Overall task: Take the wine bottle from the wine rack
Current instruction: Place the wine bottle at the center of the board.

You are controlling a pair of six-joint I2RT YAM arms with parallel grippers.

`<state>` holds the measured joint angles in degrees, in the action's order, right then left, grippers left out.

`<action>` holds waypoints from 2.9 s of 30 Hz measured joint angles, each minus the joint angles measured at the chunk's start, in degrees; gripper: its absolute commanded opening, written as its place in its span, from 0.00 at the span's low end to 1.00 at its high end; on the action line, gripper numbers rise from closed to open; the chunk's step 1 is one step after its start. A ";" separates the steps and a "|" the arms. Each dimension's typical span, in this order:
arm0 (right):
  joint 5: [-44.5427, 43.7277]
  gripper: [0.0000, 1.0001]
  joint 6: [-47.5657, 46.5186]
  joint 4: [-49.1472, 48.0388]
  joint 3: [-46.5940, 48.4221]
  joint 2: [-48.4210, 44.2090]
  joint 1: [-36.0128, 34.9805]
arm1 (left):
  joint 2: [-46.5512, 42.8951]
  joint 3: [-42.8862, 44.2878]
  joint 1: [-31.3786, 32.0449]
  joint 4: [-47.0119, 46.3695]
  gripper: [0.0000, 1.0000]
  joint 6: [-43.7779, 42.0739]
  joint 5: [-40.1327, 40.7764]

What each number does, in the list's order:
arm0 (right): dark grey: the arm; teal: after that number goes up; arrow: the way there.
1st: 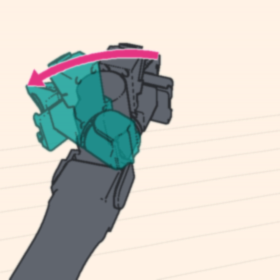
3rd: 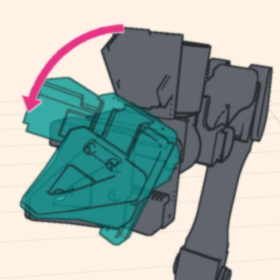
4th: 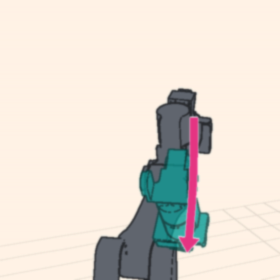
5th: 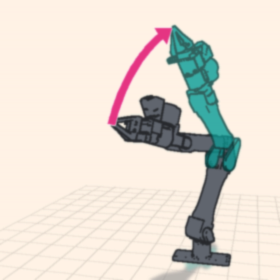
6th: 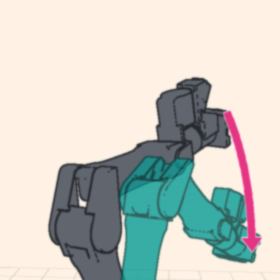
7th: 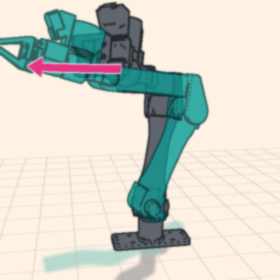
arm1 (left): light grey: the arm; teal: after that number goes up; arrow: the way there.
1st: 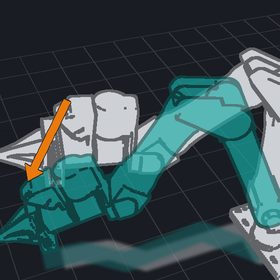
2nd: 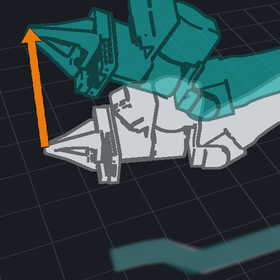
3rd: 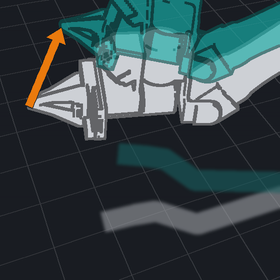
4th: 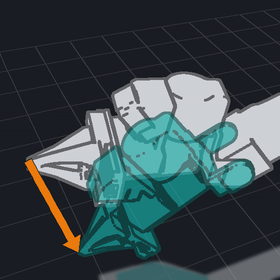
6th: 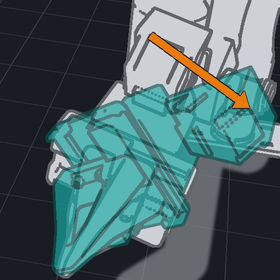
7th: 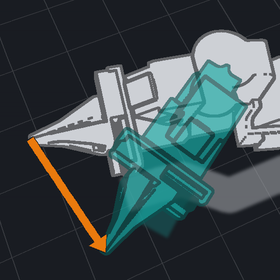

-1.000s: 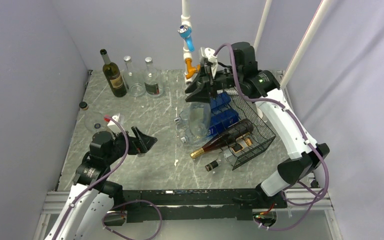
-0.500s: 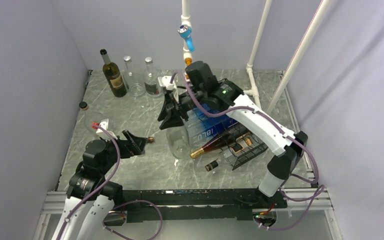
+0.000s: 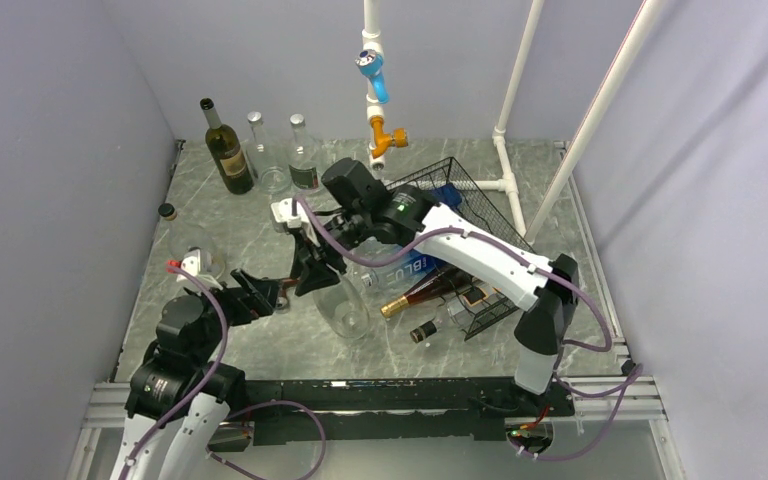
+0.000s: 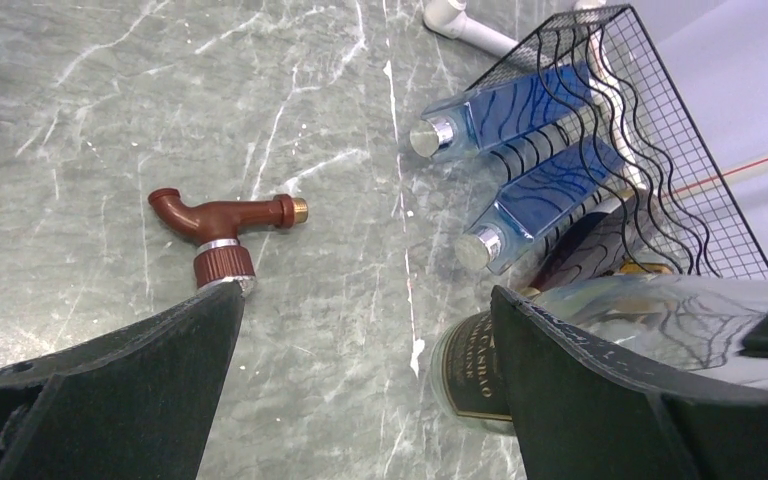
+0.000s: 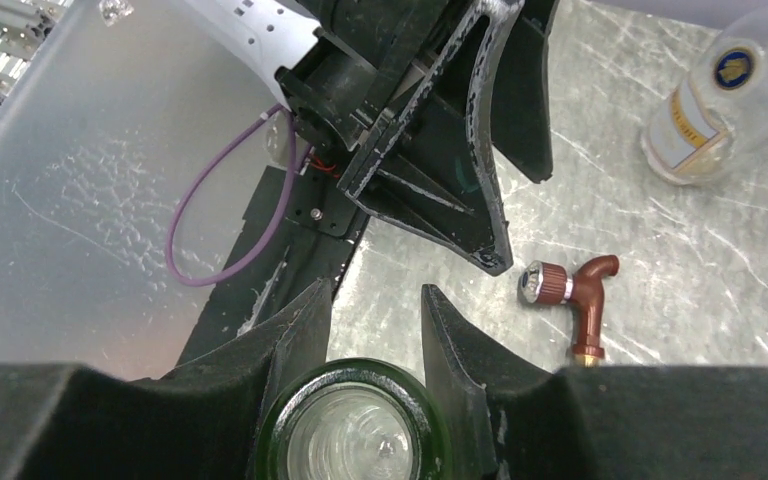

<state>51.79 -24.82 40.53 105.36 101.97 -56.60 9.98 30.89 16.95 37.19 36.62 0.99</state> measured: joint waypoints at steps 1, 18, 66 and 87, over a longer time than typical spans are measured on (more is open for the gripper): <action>-0.22 0.00 -0.20 -0.02 -0.02 0.50 -0.44 | -0.66 0.00 0.02 0.46 0.99 0.15 0.46; -2.16 0.00 -3.21 -2.05 -4.76 3.74 -3.50 | -4.31 0.00 0.02 4.13 0.99 1.11 4.68; 4.00 0.87 -18.62 7.63 -14.12 -10.45 -0.13 | 0.98 -2.05 0.02 -5.60 0.99 1.49 -10.93; 10.64 0.90 -18.69 10.03 -11.47 -14.01 9.66 | 4.94 -2.05 0.02 -13.07 0.99 -0.02 -22.53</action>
<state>62.43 -43.51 50.57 93.89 87.96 -46.94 14.92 28.84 16.97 24.12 36.60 -21.54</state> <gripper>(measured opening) 0.891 0.992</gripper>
